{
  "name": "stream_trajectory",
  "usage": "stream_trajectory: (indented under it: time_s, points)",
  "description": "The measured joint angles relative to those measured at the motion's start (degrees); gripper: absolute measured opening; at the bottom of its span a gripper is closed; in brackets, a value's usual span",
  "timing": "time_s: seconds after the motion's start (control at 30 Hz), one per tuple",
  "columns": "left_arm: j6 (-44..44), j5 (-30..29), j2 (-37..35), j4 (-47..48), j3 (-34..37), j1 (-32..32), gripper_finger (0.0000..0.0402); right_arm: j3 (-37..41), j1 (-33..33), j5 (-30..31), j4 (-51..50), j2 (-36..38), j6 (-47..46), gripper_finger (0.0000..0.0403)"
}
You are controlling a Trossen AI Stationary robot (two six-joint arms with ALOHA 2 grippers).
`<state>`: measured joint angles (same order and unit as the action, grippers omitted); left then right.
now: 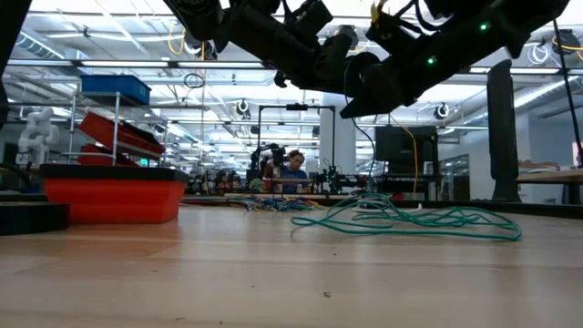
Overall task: Coil cords
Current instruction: Uncoil the green wire from the spool
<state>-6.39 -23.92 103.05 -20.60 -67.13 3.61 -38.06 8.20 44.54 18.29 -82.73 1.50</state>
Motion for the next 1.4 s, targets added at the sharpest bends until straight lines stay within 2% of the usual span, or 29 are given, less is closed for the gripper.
stream_trajectory:
  time_s: [0.13, 0.27, 0.33, 0.6, 0.87, 0.97, 1.03, 1.13, 1.23, 1.3, 1.4]
  points:
    - [0.00, 0.02, -0.01, 0.04, 0.00, 0.00, 0.0000, 0.00, -0.04, -0.05, 1.81, -0.53, 1.09, 0.0108]
    - [0.00, 0.13, 0.01, 0.15, 0.00, 0.00, 0.0000, 0.00, 0.53, 0.10, 2.07, -0.51, 1.39, 0.0031]
    - [-0.01, 0.15, 0.01, 0.20, 0.00, 0.00, 0.0000, 0.00, 1.28, 0.33, 2.13, -0.51, 1.81, 0.0009]
    - [-0.47, -0.11, 0.01, 1.02, 0.00, 0.15, 0.0000, 0.00, 4.68, 1.39, 6.41, -0.20, 2.49, 0.0001]
    - [-0.52, -0.50, 0.01, 2.32, 0.00, 0.16, 0.0000, -0.02, 10.42, 15.32, 5.74, 4.73, 7.12, 0.0001]
    - [-0.52, -0.52, 0.01, 2.14, 0.00, 0.16, 0.0000, -0.02, 12.05, 20.33, 0.27, 7.07, 4.62, 0.0000]
    - [-0.52, -0.52, 0.01, 2.09, 0.00, 0.16, 0.0000, -0.02, 12.51, 21.30, -6.02, 8.79, -0.11, 0.0000]
    - [-0.52, -0.52, 0.01, 1.95, 0.00, 0.16, 0.0000, -0.02, 11.94, 18.51, -16.12, 10.48, -11.06, 0.0000]
    - [-0.49, -0.52, 0.01, 1.54, 0.00, 0.16, 0.0000, -0.02, 10.61, 12.20, -23.86, 10.53, -20.06, 0.0000]
    - [-0.41, -0.52, 0.01, 1.28, 0.00, 0.16, 0.0000, -0.02, 9.24, 6.40, -25.10, 9.84, -23.61, 0.0000]
    - [-0.35, -0.48, 0.01, 0.25, 0.00, 0.16, 0.0000, -0.02, 7.87, -2.03, -23.19, 7.93, -23.56, 0.0000]
